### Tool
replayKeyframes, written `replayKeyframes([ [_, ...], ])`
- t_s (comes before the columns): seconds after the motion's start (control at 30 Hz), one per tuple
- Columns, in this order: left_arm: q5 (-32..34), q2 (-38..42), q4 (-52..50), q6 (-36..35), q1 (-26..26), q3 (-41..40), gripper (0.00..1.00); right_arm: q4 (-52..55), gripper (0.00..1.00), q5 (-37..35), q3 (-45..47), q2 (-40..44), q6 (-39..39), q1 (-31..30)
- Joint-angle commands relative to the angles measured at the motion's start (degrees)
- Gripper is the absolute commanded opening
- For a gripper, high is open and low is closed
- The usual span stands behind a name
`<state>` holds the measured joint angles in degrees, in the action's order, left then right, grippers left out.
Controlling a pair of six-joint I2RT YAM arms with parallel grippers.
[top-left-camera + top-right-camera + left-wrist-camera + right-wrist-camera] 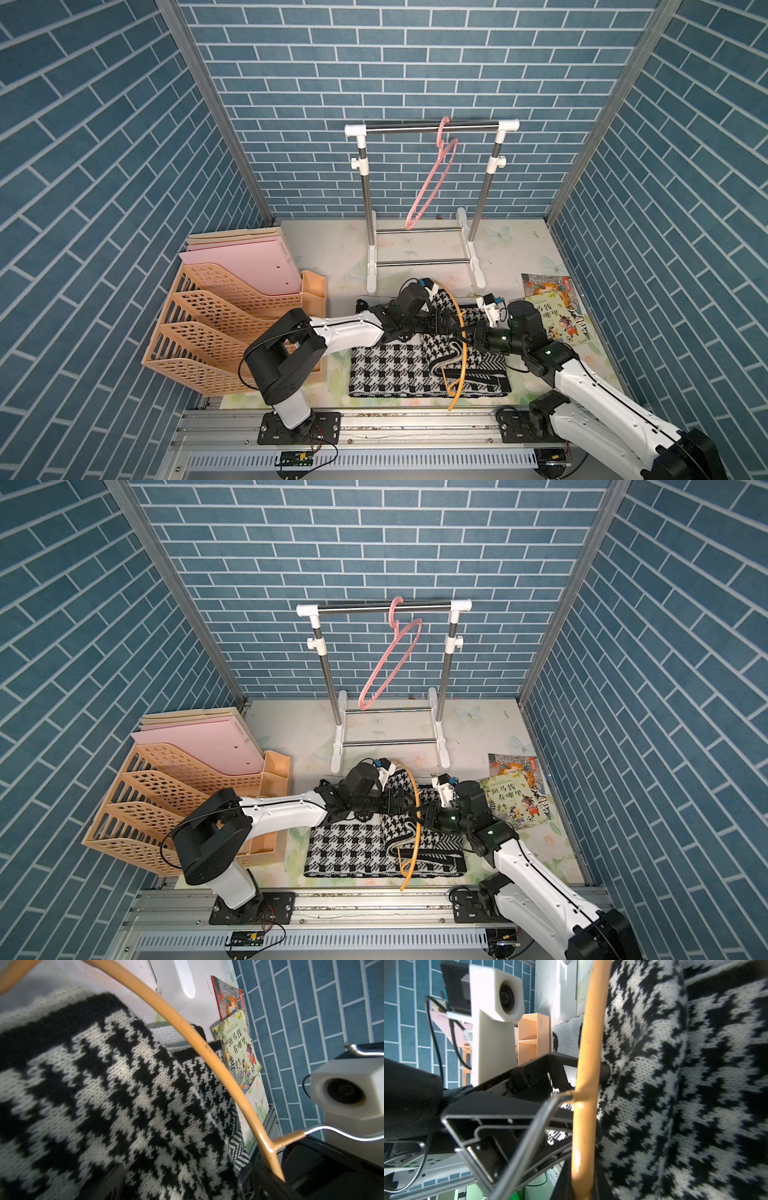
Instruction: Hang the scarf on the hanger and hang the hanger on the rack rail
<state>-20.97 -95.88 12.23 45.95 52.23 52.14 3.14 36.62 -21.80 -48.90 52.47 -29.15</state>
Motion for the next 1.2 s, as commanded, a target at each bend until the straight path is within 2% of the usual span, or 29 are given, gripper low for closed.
replayKeyframes([
  [0.0,-4.5,4.7,4.3,-1.1,1.8,2.1,0.94,4.5,0.00,-2.6,-0.6,-0.8,-1.7,-0.4],
  [0.07,-4.4,8.1,4.9,0.7,1.5,1.2,0.87,4.8,0.00,-2.6,-1.1,-0.9,-2.4,-0.4],
  [0.17,-3.7,13.4,8.7,4.9,0.9,-0.6,0.81,6.1,0.00,-2.5,-2.3,-1.5,-4.2,-0.3],
  [0.27,-0.3,15.0,5.1,4.6,0.7,0.8,0.80,5.4,0.14,-1.1,-2.6,-2.6,-5.0,-0.5],
  [0.43,2.0,10.3,1.0,4.9,0.3,1.1,0.74,3.6,0.37,0.6,-3.7,-3.8,-6.3,-0.5],
  [0.53,4.5,10.2,3.4,5.5,0.2,-1.7,0.79,2.5,0.47,2.2,-4.0,-4.6,-7.4,-0.5],
  [0.67,3.0,10.4,7.3,7.4,-0.5,-4.4,0.80,-0.3,0.54,6.2,-4.6,-5.3,-8.1,-0.6],
  [0.83,4.7,12.9,6.6,7.7,-0.8,-6.0,0.90,-5.0,0.58,12.1,-4.6,-5.6,-6.1,-0.9],
  [0.9,4.7,13.6,6.8,8.3,-1.2,-6.9,0.93,-6.1,0.61,12.2,-5.1,-5.3,-5.8,-1.3],
  [1.03,3.6,13.9,8.9,10.4,-2.4,-9.4,0.96,-8.0,0.75,10.5,-6.1,-5.8,-5.6,-4.0],
  [1.17,2.1,14.1,12.2,11.9,-2.9,-11.5,0.98,-10.9,0.77,10.7,-7.5,-8.8,-5.6,-7.9],
])
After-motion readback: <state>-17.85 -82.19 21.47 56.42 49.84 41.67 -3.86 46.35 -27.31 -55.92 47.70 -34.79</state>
